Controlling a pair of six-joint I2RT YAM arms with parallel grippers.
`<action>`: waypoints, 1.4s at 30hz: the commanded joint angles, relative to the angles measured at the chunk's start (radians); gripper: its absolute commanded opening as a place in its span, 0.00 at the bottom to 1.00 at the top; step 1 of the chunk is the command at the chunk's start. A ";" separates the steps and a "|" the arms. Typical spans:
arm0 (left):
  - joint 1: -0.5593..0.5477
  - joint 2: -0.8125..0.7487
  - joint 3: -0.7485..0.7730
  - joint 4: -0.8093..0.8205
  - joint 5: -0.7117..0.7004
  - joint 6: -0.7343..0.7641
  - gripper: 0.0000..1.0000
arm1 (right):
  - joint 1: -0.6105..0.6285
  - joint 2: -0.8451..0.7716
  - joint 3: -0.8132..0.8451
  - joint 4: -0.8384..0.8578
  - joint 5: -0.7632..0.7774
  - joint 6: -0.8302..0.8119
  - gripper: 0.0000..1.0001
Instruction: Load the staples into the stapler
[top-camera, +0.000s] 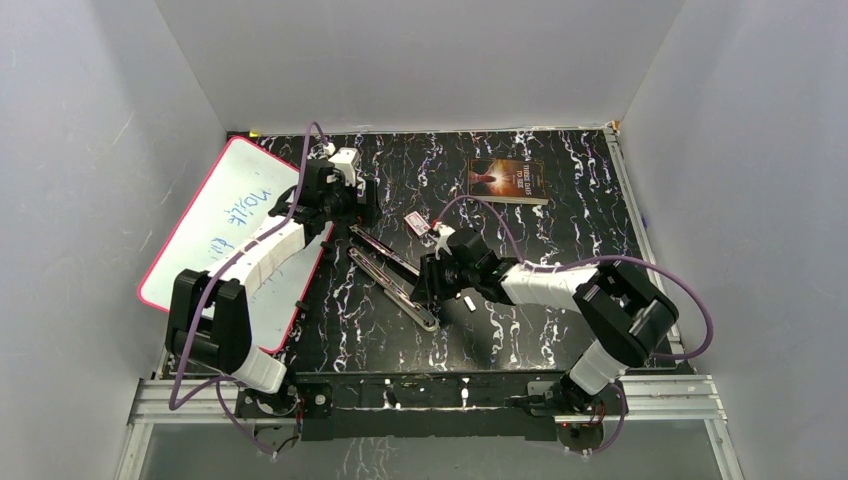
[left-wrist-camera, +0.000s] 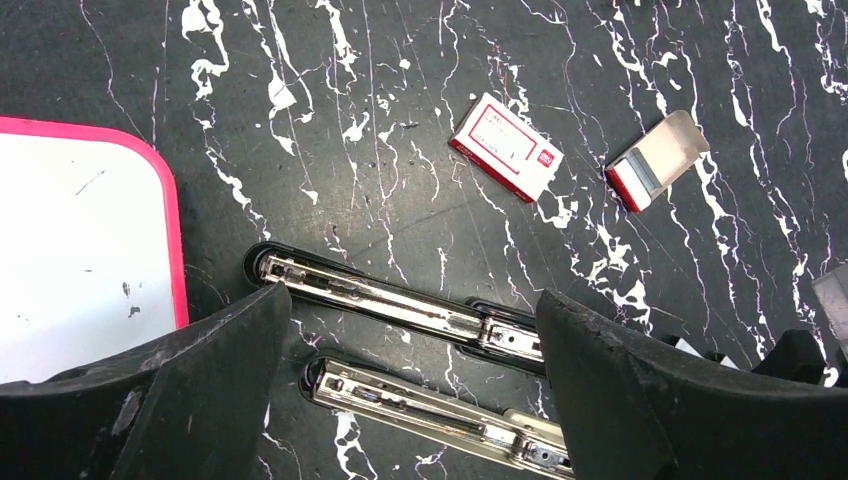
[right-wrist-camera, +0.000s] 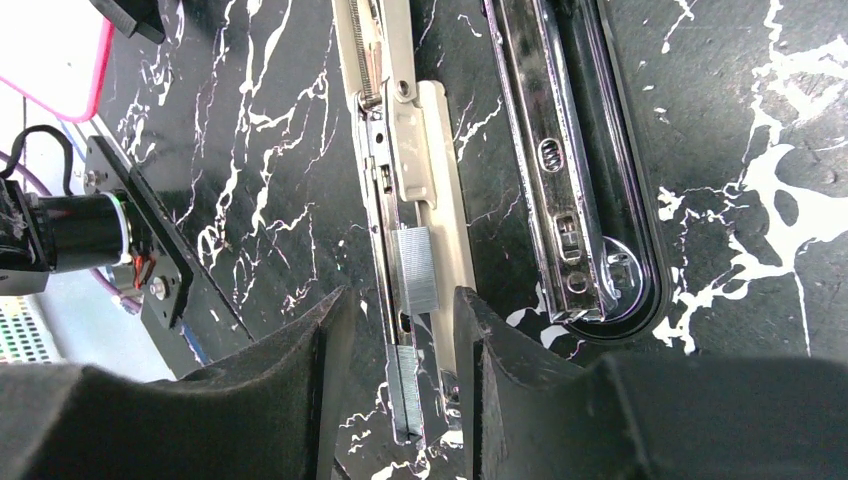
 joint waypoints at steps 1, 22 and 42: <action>0.003 -0.029 -0.004 0.008 0.016 0.021 0.92 | -0.007 0.017 0.003 0.044 -0.020 0.007 0.49; 0.004 -0.038 -0.008 -0.005 -0.001 0.033 0.92 | -0.010 0.048 0.013 0.055 -0.026 0.011 0.44; 0.004 -0.038 -0.010 -0.006 -0.006 0.035 0.92 | -0.012 0.043 0.011 0.066 -0.039 0.010 0.23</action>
